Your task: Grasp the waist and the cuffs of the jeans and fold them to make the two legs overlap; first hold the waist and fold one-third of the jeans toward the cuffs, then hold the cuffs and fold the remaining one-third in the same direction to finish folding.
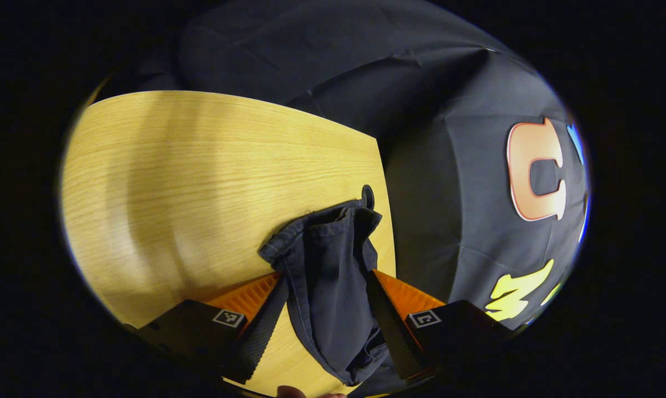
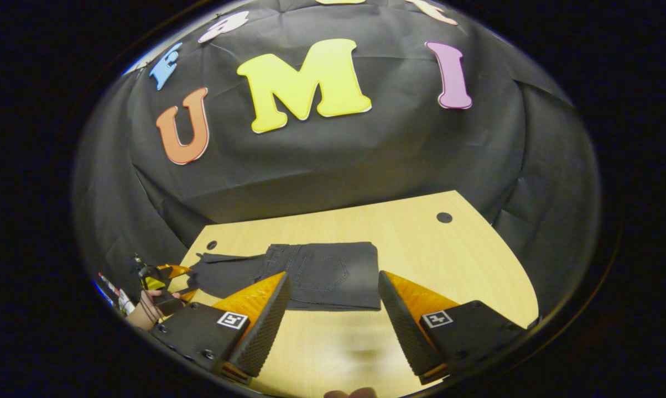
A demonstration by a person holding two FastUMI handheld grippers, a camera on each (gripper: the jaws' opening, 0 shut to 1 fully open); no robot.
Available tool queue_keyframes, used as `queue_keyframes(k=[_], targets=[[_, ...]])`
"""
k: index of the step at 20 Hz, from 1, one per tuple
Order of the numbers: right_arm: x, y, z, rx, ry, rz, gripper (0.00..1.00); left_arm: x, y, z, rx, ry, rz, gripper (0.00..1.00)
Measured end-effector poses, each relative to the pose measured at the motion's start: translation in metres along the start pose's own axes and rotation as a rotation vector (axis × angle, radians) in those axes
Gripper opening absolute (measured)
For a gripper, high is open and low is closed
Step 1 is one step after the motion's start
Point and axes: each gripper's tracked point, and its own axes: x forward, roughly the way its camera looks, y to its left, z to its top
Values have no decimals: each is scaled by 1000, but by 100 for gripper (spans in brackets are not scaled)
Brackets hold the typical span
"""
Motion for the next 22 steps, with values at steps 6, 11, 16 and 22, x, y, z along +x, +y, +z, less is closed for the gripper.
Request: queue_keyframes(k=[6, 11, 16, 22], targets=[[-14, -29, -18, 37, 15, -50, 98, 11, 10, -3, -1, -1, 26, 39], [-33, -46, -30, 55, 8, -86, 98, 4, -4, -2, 70, -13, 15, 11], [-53, -67, -31, 41, -30, -120, 98, -26, -73, -13, 306, -58, -94, 6], [-78, -96, -29, 72, -68, -140, 96, -67, -163, -60, 565, -85, -216, 6]])
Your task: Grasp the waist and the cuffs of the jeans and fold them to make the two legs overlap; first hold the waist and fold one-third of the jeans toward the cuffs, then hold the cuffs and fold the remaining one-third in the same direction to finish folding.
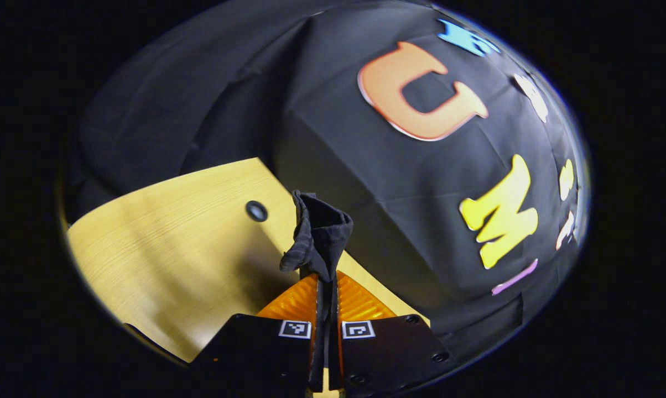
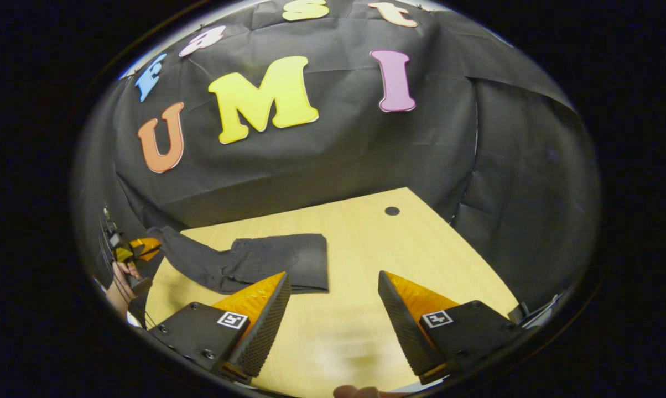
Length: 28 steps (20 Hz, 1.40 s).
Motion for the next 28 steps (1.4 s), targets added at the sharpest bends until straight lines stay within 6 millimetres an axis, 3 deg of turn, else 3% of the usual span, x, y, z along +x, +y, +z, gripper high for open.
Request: queue_keyframes(k=[5, 8, 11, 17, 21, 23, 24, 25, 28], targets=[[-29, -37, 4, 4, -46, -21, 98, -9, -97, -26, 122, 0, -97, 6], [-43, -56, 2, -22, -62, -33, 96, -14, -148, -57, 207, 25, -150, 6], [-56, -74, -1, -34, -75, -51, 96, -11, -182, -97, 276, 63, -177, 6], [-64, -128, -26, -19, -20, -128, 98, 19, -189, -190, 544, 82, -190, 6], [-62, -151, -39, -11, 27, -161, 98, 41, -168, -249, 768, 105, -172, 6], [-59, -157, -42, -12, 42, -166, 96, 52, -153, -272, 860, 119, -144, 7], [-57, -158, -42, -20, 50, -168, 98, 56, -144, -279, 889, 129, -124, 16], [-56, -160, -43, -30, 56, -171, 98, 58, -140, -283, 904, 135, -106, 7], [-52, -159, -36, -65, 57, -166, 98, 67, -128, -304, 929, 145, -58, 8]])
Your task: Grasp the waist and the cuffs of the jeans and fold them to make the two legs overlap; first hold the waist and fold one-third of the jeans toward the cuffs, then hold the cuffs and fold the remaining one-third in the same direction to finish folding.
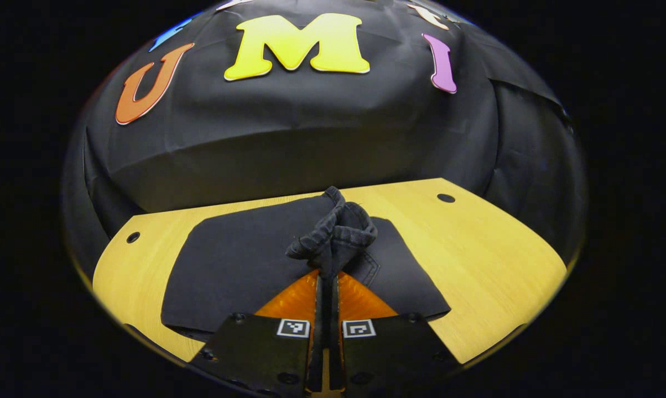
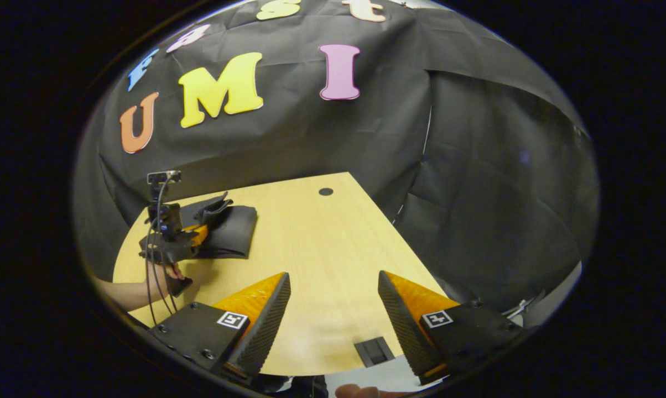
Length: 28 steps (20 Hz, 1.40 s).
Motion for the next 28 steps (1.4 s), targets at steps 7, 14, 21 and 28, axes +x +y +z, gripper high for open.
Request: queue_keyframes(k=[7, 14, 21, 28], targets=[[7, 15, 12, 1, -24, 31, 98, -12, -19, -3, 27, 23, -1, 72], [4, 66, 71, -35, -167, 126, 96, -82, -5, 58, -82, -82, -52, 97], [-7, 163, 166, -112, -426, 248, 98, -192, 79, 170, -121, -359, 83, 96], [-22, 205, 198, -111, -565, 240, 96, -270, 141, 199, -139, -469, 223, 96]])
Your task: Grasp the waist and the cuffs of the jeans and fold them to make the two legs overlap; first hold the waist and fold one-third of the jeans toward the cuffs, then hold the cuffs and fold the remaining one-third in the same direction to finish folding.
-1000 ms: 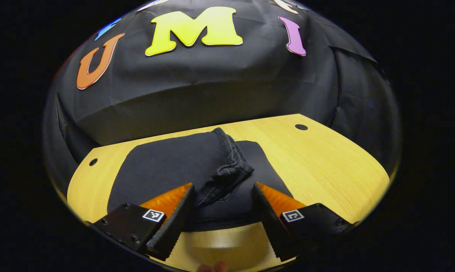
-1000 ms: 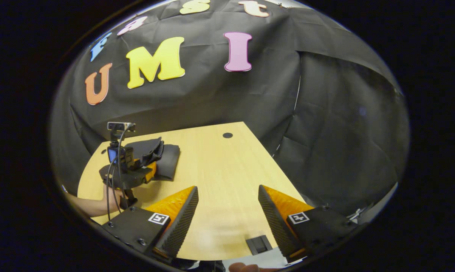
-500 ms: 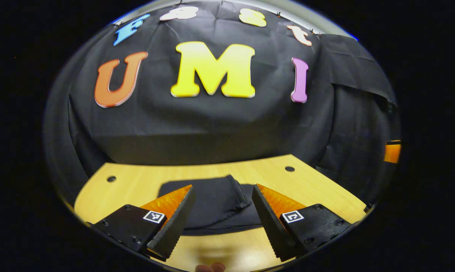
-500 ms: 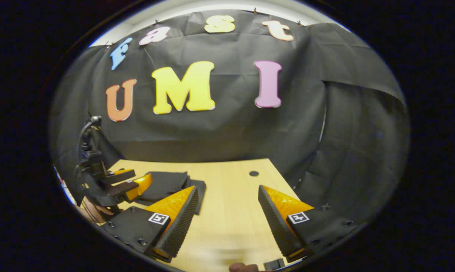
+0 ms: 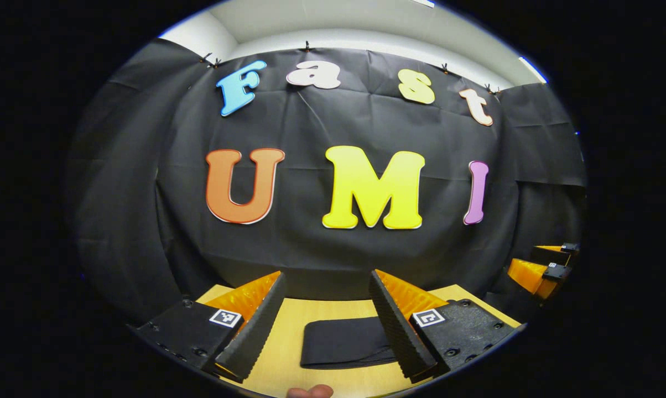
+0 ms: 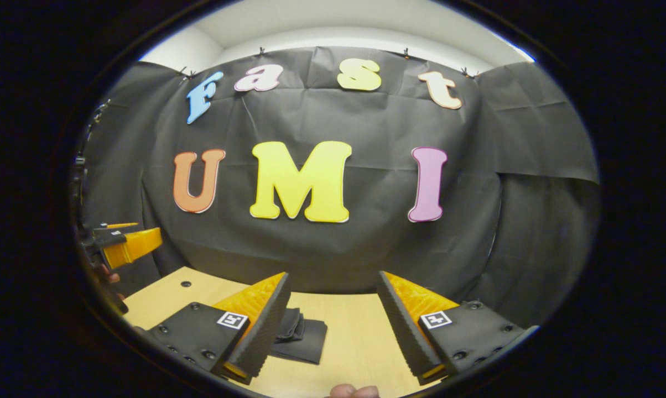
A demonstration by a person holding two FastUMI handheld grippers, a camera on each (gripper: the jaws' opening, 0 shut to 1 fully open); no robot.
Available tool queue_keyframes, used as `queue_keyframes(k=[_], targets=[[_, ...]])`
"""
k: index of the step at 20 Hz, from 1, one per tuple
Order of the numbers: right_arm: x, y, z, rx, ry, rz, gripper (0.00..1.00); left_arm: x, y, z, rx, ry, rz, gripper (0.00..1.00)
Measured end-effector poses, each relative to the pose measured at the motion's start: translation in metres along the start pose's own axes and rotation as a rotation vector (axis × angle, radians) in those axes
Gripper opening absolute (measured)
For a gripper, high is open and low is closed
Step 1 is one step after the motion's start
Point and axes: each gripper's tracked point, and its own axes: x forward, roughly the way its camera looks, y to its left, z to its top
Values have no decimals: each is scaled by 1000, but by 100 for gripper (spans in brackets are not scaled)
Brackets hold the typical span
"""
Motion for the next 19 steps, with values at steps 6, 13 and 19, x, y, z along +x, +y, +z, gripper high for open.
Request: queue_keyframes(k=[6, 13, 19], targets=[[-15, 17, -5, -34, -41, 19, 96, -33, 11, -4, -40, 9, 18, 96], [-25, 22, -9, -19, -24, 27, 96, -42, 10, -6, -33, 23, 13, 96], [-25, 23, -5, -3, -30, 23, 97, -41, 12, 1, -23, 15, 5, 97]])
